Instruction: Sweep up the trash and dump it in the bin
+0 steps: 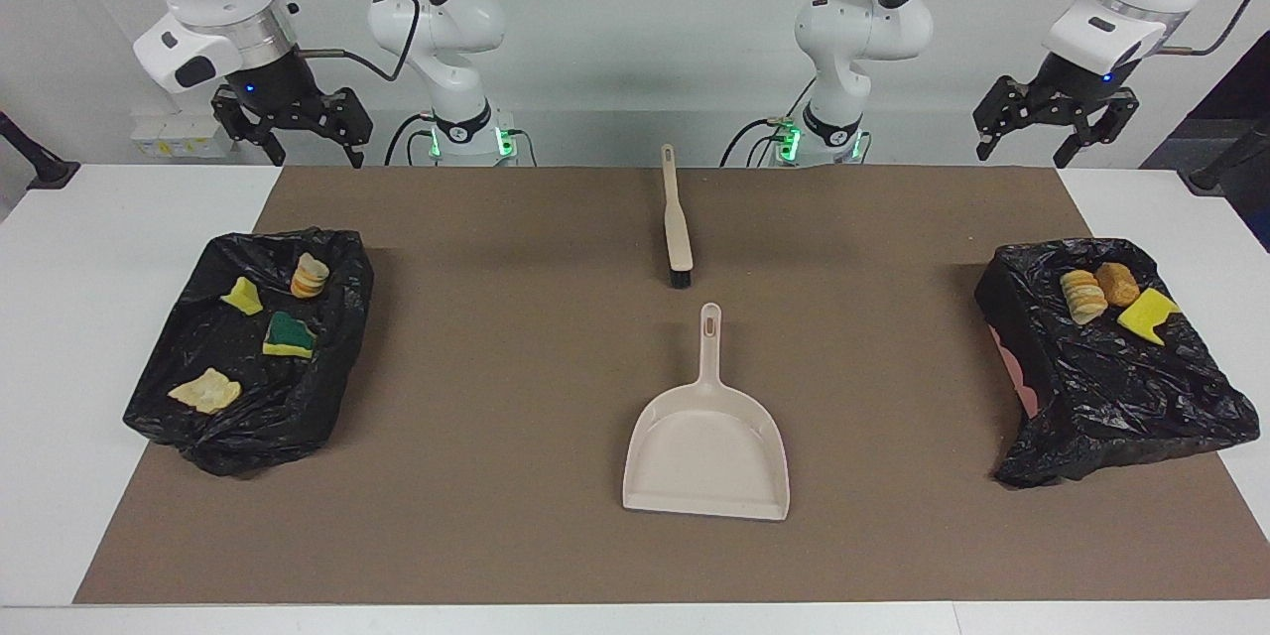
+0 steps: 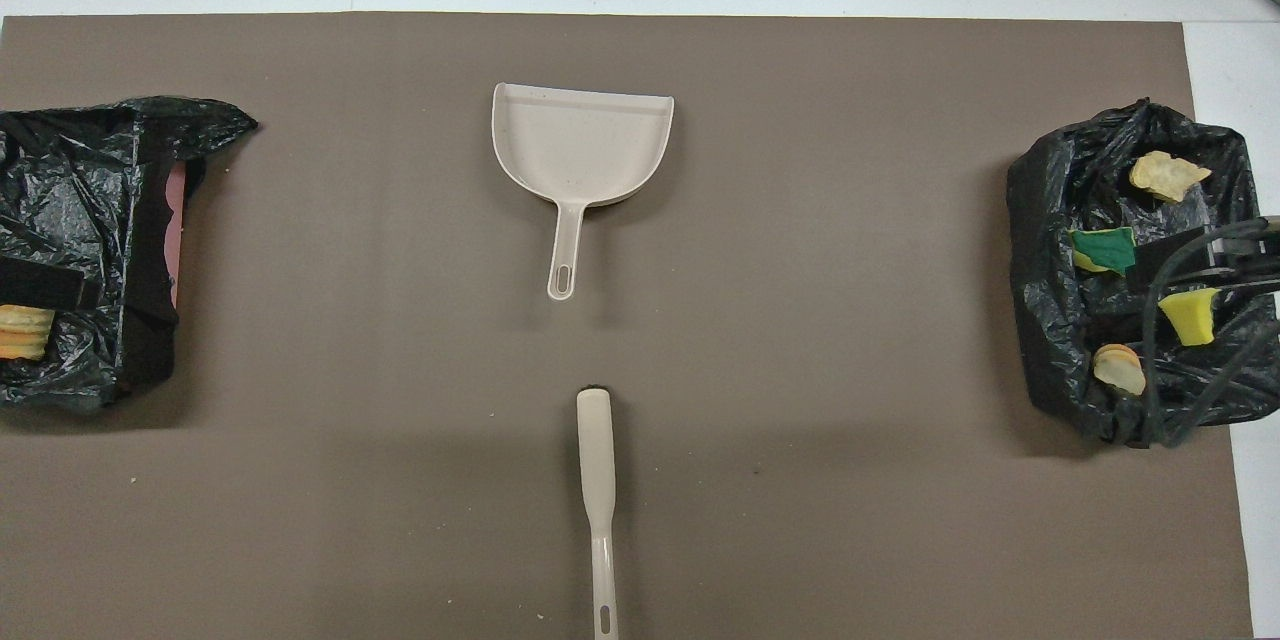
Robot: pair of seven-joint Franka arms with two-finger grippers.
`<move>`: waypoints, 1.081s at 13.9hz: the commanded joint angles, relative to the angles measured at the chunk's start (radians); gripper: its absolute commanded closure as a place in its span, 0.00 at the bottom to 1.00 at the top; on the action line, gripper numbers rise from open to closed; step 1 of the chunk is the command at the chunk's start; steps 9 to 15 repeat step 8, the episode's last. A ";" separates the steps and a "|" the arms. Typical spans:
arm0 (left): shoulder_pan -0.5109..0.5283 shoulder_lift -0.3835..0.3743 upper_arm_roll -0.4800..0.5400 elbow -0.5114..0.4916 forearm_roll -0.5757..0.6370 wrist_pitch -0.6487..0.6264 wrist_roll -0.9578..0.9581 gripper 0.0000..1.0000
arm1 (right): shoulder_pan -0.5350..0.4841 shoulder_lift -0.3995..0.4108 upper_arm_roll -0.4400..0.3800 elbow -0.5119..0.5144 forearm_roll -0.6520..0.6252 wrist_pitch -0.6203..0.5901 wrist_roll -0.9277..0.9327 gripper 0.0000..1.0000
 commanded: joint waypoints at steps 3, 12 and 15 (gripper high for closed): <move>-0.005 0.045 0.013 0.073 -0.006 -0.046 0.010 0.00 | -0.009 -0.003 0.007 -0.002 0.008 -0.008 0.017 0.00; -0.006 0.042 0.010 0.072 0.002 -0.046 0.008 0.00 | -0.009 -0.003 0.007 -0.002 0.008 -0.008 0.017 0.00; -0.006 0.042 0.010 0.072 0.002 -0.046 0.008 0.00 | -0.009 -0.003 0.007 -0.002 0.008 -0.008 0.017 0.00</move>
